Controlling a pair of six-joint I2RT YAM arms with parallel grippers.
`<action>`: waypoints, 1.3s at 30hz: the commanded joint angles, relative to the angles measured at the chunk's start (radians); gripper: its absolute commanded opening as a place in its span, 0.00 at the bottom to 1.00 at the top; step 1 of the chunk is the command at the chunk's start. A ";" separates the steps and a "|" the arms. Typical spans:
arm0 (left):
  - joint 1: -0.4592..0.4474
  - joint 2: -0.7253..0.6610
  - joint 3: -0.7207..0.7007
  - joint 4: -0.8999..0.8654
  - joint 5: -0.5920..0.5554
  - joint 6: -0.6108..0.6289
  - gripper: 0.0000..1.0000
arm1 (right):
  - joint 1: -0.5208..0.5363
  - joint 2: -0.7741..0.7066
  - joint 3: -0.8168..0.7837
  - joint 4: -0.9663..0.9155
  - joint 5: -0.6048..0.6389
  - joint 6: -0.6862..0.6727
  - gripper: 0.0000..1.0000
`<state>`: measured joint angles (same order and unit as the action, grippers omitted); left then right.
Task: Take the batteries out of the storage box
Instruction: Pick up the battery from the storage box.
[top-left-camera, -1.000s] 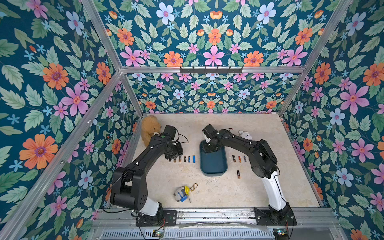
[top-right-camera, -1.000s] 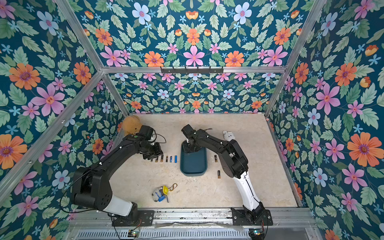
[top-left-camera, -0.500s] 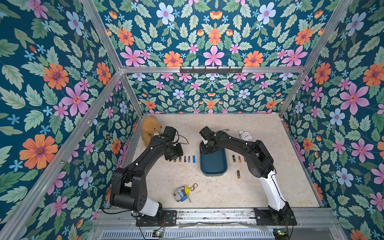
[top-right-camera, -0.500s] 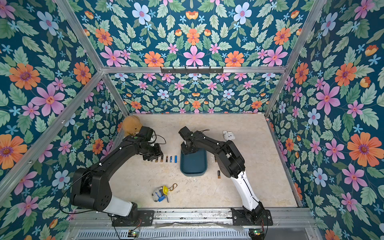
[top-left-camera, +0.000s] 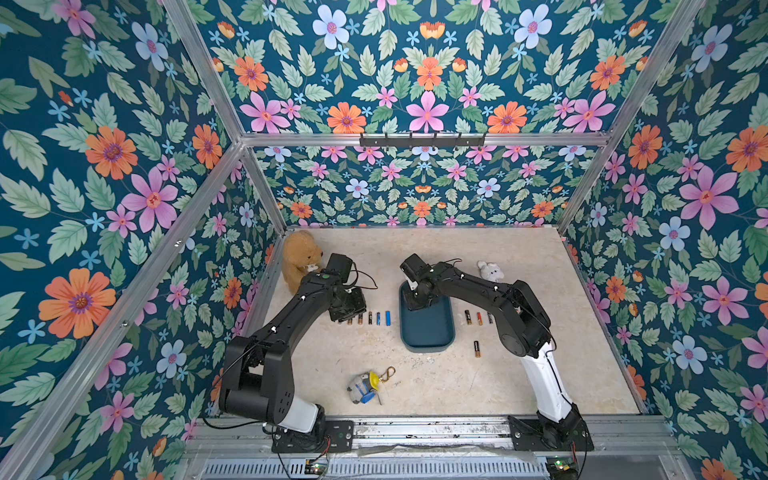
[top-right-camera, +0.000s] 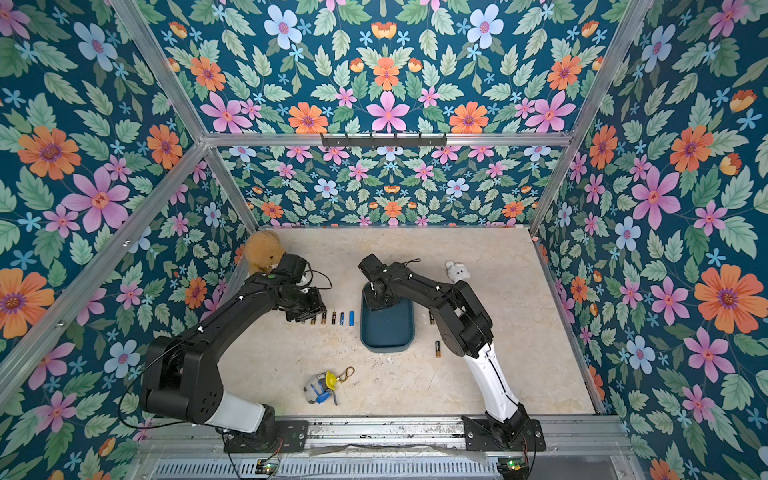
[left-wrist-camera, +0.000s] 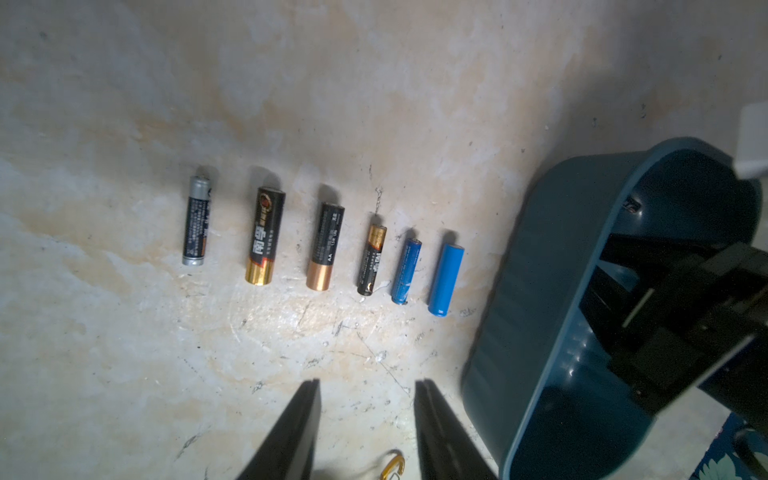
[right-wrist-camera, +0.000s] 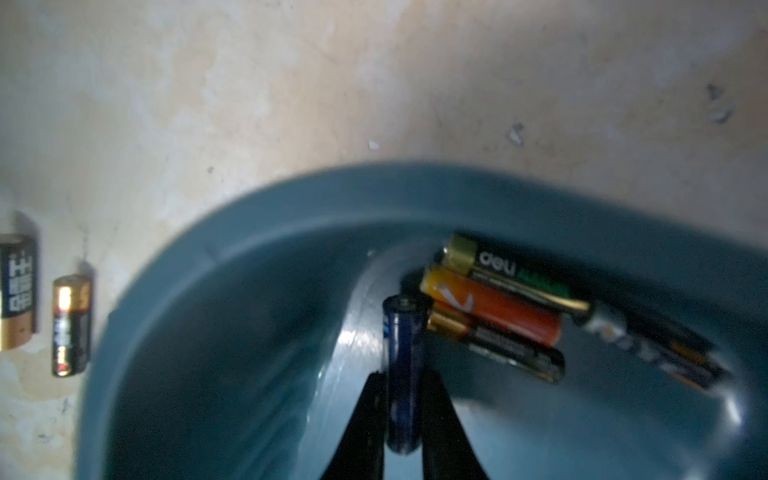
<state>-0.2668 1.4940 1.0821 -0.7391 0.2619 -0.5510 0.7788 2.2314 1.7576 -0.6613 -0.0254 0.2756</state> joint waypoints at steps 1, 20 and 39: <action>0.001 0.008 0.008 0.012 0.001 -0.003 0.44 | 0.002 -0.040 -0.017 -0.036 0.000 0.011 0.17; 0.001 0.044 0.023 0.045 0.020 0.000 0.44 | 0.002 -0.286 -0.240 0.003 0.004 0.090 0.15; 0.000 0.068 0.057 0.040 0.031 0.008 0.44 | -0.067 -0.550 -0.467 -0.024 0.070 0.159 0.14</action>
<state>-0.2668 1.5600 1.1313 -0.6964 0.2882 -0.5503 0.7216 1.7138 1.3140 -0.6605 0.0174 0.4183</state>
